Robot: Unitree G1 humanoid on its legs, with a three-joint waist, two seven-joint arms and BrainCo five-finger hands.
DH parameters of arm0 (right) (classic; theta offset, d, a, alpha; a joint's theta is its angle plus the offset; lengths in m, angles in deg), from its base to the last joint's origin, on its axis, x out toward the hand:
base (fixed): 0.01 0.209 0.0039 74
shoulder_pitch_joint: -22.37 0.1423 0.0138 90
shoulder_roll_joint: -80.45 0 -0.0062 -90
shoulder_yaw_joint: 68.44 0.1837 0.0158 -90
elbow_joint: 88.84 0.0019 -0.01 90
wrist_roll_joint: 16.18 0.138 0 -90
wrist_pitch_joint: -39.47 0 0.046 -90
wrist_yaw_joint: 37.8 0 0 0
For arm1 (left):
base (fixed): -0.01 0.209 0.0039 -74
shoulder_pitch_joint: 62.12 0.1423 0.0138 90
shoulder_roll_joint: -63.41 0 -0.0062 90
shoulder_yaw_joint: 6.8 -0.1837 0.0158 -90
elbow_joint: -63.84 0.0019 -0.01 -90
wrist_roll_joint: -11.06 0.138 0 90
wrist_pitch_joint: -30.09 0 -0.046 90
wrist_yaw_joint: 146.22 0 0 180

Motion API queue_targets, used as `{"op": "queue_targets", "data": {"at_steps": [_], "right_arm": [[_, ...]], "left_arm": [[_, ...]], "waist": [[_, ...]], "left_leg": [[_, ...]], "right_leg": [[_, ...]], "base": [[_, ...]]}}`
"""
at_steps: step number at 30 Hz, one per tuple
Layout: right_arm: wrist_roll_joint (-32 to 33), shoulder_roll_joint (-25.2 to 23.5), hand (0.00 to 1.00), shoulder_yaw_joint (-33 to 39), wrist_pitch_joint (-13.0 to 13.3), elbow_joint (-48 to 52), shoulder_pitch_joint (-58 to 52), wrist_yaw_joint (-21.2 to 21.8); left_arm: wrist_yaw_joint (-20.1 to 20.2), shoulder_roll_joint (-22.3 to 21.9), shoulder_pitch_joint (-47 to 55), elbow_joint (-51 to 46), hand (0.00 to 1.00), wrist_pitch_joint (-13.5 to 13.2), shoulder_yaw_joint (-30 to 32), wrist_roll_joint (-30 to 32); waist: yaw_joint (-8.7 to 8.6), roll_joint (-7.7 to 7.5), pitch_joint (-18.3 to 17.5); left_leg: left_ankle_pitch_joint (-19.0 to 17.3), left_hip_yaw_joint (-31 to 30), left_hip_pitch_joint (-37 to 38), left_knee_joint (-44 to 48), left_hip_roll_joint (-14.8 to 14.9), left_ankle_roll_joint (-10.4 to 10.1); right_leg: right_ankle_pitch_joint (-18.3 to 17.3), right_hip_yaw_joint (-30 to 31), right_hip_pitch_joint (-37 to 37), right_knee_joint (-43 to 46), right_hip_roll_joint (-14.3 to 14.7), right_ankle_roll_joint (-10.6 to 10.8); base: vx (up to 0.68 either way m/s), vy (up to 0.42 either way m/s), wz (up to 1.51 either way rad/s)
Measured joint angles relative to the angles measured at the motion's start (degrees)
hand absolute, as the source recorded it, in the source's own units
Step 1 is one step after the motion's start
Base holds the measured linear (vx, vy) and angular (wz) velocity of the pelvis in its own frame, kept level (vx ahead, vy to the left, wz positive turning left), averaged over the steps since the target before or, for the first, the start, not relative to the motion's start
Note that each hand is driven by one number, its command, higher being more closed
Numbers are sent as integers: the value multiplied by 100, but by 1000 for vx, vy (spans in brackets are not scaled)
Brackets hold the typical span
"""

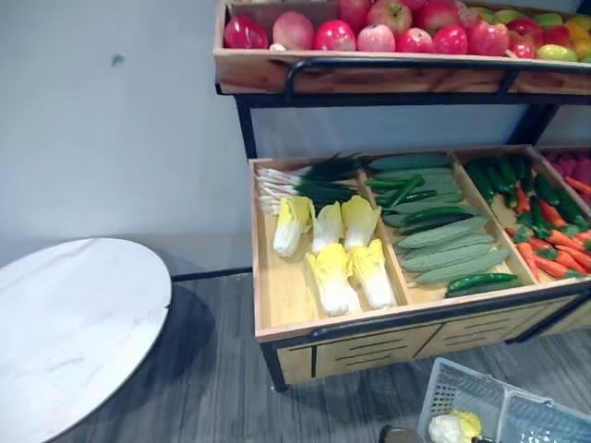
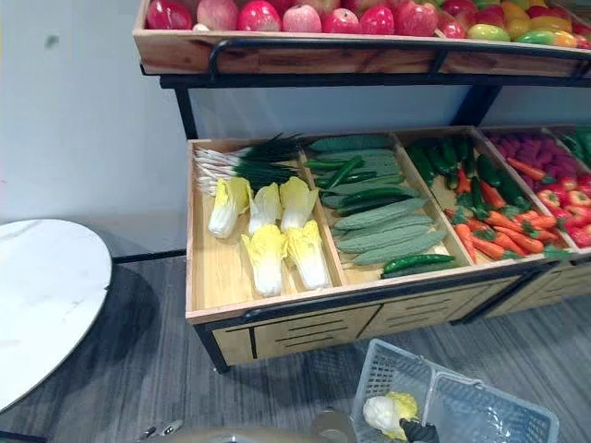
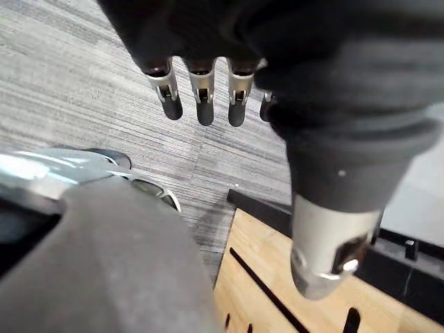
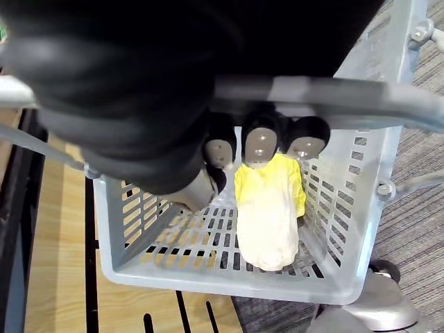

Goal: Pick vegetable in the basket

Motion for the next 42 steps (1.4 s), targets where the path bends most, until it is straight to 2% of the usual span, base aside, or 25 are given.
{"op": "queue_targets", "data": {"at_steps": [1, 2, 3, 4, 6, 7, 8, 9, 10, 11, 12, 13, 14, 15, 16, 19, 21, 23, 24, 25, 28, 31, 33, 37, 42], "right_arm": [[4, -14, 100, -117, 54, 99, 12, 3], [0, -29, 100, -151, 72, 161, 86, 17], [-44, -15, 100, -187, 95, 179, 162, 53], [-48, 51, 100, -175, 115, 97, 148, 67], [-20, 116, 100, -183, 141, -30, 209, 76], [-21, 126, 100, -197, 168, -104, 253, 83], [-9, 103, 100, -341, 188, -212, 439, 110], [-13, 46, 100, -364, 201, -241, 477, 108], [-12, 5, 100, -363, 243, -306, 560, 106], [-14, 31, 100, -331, 287, -325, 623, 105], [-65, 80, 100, -332, 294, -409, 630, 65], [-74, 44, 100, -352, 314, -492, 621, 76], [-82, 0, 100, -356, 315, -541, 623, 92], [-74, -122, 100, -357, 313, -546, 618, 97], [-60, -174, 100, -352, 329, -543, 529, 93], [-23, -175, 100, -289, 302, -555, 20, 8], [-2, -176, 100, -275, 288, -556, -252, -15], [102, -181, 100, -339, 283, -555, -316, -29], [194, -167, 100, -356, 286, -554, -291, -48], [216, -146, 100, -364, 285, -558, -248, -65], [181, 187, 100, -807, 285, -611, 133, -62], [161, 350, 100, -1057, 262, -602, 234, -9], [161, 402, 100, -1169, 264, -544, 283, -7], [192, 175, 100, -1306, 123, -543, 188, -19], [253, -78, 100, -1448, 106, -418, -137, -46]], "left_arm": [[15, -44, 21, -56, 0, 26, 22, 129], [19, -86, 68, -101, 0, 23, 24, 139], [11, -79, 34, -247, 0, 22, 17, 155], [-9, -13, 31, -348, 0, 19, 19, 125], [-73, -33, 120, -400, 0, 12, 27, 64], [-81, -55, 132, -400, 0, 11, 34, 47], [-99, -67, 115, -380, 0, 13, 302, 11], [-100, -67, 112, -358, 0, 7, 332, 8], [-101, -70, 94, -349, 0, -13, 342, 6], [-91, -244, 66, -355, 0, -83, 317, 5], [-86, -253, 34, -353, 0, -183, 299, -15], [-82, -144, -40, -330, 0, -199, 278, -123], [-81, -92, -87, -301, 0, -205, 283, -171], [-92, -37, -164, -293, 0, -212, 299, -209], [-93, -45, -197, -288, 0, -219, 308, -209], [-110, -216, -384, -187, 0, -216, 245, -193], [-101, -377, -433, -194, 0, -216, 203, -190], [-106, -385, -432, -250, 0, -225, 181, -188], [-116, -385, -426, -308, 0, -230, 185, -189], [-119, -387, -422, -323, 0, -241, 192, -190], [-200, -409, -400, -352, 0, -274, 166, -208], [-238, -409, -392, -339, 0, -275, 15, -220], [-242, -444, -389, -288, 0, -269, 6, -226], [-229, -452, -410, -296, 0, -371, 24, -217], [-191, -457, -373, -297, 0, -427, 29, -191]], "waist": [[27, 231, -2], [88, 262, 58], [61, 210, 205], [75, 170, 220], [77, 128, 203], [79, 93, 191], [96, 24, 286], [110, -50, 333], [150, -97, 326], [172, 135, 283], [138, 106, 320], [124, 28, 325], [120, -35, 333], [108, -149, 357], [62, -118, 356], [-114, 113, 315], [-156, 181, 275], [-255, 122, 316], [-231, 176, 317], [-198, 128, 352], [-38, 188, 361], [-36, 284, 317], [-36, 438, 235], [-31, 255, 246], [-29, 219, 206]], "left_leg": [[67, 414, -26, -80, 188, 96], [96, 647, -17, -121, 265, 141], [112, 1007, -12, -168, 285, 160], [130, 1313, 9, -213, 273, 169], [131, 1918, 4, -137, 271, 172], [130, 2127, 0, -49, 261, 173], [185, 2517, -142, 619, 400, 283], [272, 2518, -356, 1023, 560, 468], [94, 2449, -502, 872, 506, 352], [998, 2422, -539, -459, 467, 534], [960, 2630, -475, -524, 423, 235], [938, 2845, -490, -432, 372, 250], [937, 2977, -508, -351, 379, 248], [926, 3199, -518, -180, 487, 229], [895, 3262, -497, -101, 583, 180], [971, 3234, -384, -111, 719, 12], [1031, 3213, -387, 23, 802, -51], [1076, 2988, -445, 372, 914, -61], [1095, 2461, -511, 714, 951, -46], [1114, 2114, -565, 882, 953, -15], [1025, -365, -699, 351, 157, -107], [826, -1555, -656, -67, -139, -249], [494, -2153, -491, -323, -211, -121], [396, -1778, -409, -534, -419, -20], [375, -1314, -287, -649, -455, 19]], "right_leg": [[655, -45, 21, -609, 243, -32], [717, -200, -24, -629, 282, -90], [-135, -946, -299, 712, 112, -525], [-809, -1568, -360, 1896, -173, -826], [-1085, -2205, -247, 2703, -487, -1132], [-1156, -2350, -209, 2767, -572, -1171], [-1062, -2807, -80, 2084, -379, -1460], [-922, -2717, 5, 1601, -201, -1475], [-764, -2467, 97, 942, 0, -1342], [-949, -2498, 242, 584, 184, -1067], [-1519, -2782, 269, 1373, -242, -758], [-1722, -2855, 455, 1249, -472, -545], [-1742, -2895, 574, 982, -533, -421], [-1702, -2766, 779, 293, -290, -269], [-1688, -2724, 1004, -290, -56, -266], [-1582, -2719, 1236, -592, 189, -281], [-1586, -2686, 1238, -630, 224, -289], [-1550, -2499, 1227, -679, 249, -357], [-1514, -2211, 1208, -692, 283, -416], [-1490, -2043, 1186, -690, 293, -450], [-1282, -796, 841, -773, 381, -372], [-1056, -2, 613, -930, 621, -311], [-732, 495, 423, -1162, 791, -231], [-293, 836, 427, -1472, 637, -116], [-305, 839, 279, -1266, 546, -128]], "base": [[-51, 132, -127], [-101, 94, -138], [-126, 60, -124], [-124, 59, -116], [-61, 46, -128], [6, 23, -226], [-13, -47, -205], [-72, -75, -213], [-270, -118, -161], [-268, -105, -183], [-209, -130, -172], [-41, -129, -116], [-21, -253, -101], [-43, -323, -103], [-37, -279, -88], [-94, -147, -17], [-93, -62, -9], [-122, -60, -41], [-113, -56, -80], [-145, -36, -134], [-129, 62, -190], [-54, 121, -157], [20, 173, -117], [-43, 201, -51], [-2, 98, -30]]}}
